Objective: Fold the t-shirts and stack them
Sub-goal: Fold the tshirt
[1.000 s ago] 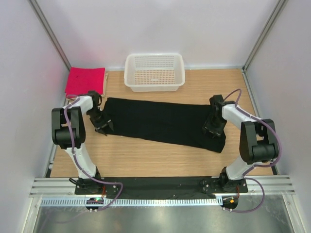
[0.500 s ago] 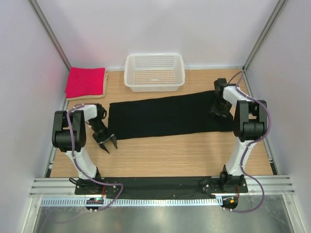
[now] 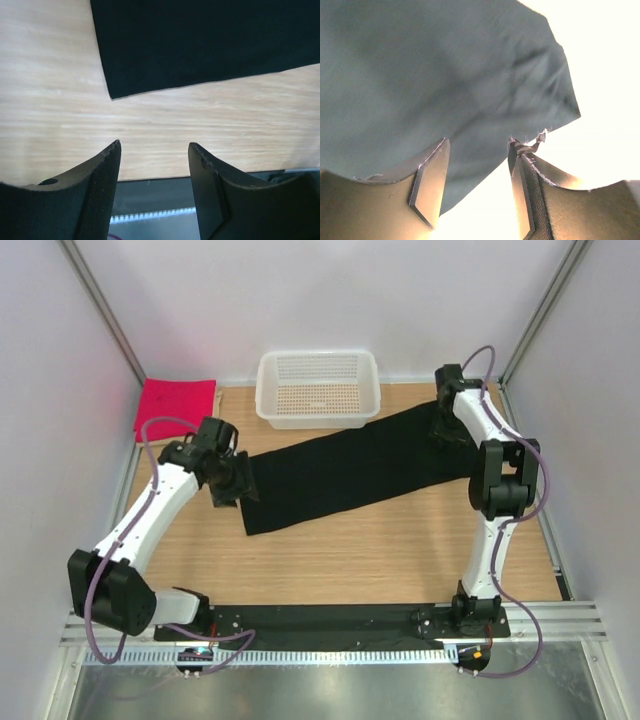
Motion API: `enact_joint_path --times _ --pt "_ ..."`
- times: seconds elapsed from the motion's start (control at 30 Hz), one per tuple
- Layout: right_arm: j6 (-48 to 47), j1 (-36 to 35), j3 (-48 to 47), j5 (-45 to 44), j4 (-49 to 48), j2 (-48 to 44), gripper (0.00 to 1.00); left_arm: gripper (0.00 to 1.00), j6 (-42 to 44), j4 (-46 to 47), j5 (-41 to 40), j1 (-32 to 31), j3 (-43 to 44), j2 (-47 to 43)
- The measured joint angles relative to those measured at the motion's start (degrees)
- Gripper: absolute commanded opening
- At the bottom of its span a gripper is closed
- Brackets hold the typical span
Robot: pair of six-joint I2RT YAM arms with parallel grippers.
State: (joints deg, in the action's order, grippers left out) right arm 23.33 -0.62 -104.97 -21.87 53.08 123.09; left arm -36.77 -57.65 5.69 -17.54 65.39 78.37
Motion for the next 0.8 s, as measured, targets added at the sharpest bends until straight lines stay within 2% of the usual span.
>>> enact_joint_path --times 0.07,0.17,0.27,0.37,0.53,0.8 --pt "-0.4 -3.5 1.8 -0.2 1.2 -4.1 0.57 0.58 1.6 0.1 -1.8 0.1 3.7 -2.5" --pt "-0.8 -12.5 6.5 0.5 0.5 -11.2 0.57 0.58 4.2 -0.4 -4.8 0.1 7.6 -3.7" --pt "-0.5 -25.4 11.8 2.8 -2.2 -17.4 0.57 0.58 6.1 -1.0 -7.5 0.6 10.2 -3.7" --pt "0.9 -36.3 14.4 5.6 -5.8 -18.8 0.57 0.58 7.5 -2.3 -9.3 1.6 12.6 -3.9" --pt "3.9 -46.5 12.9 7.6 -9.4 -13.2 0.57 0.58 8.8 -3.5 -11.6 2.3 15.8 -5.5" --pt "4.6 -53.4 -2.8 8.8 -8.1 5.2 0.57 0.62 9.9 -3.2 -11.7 2.3 12.0 -9.4"
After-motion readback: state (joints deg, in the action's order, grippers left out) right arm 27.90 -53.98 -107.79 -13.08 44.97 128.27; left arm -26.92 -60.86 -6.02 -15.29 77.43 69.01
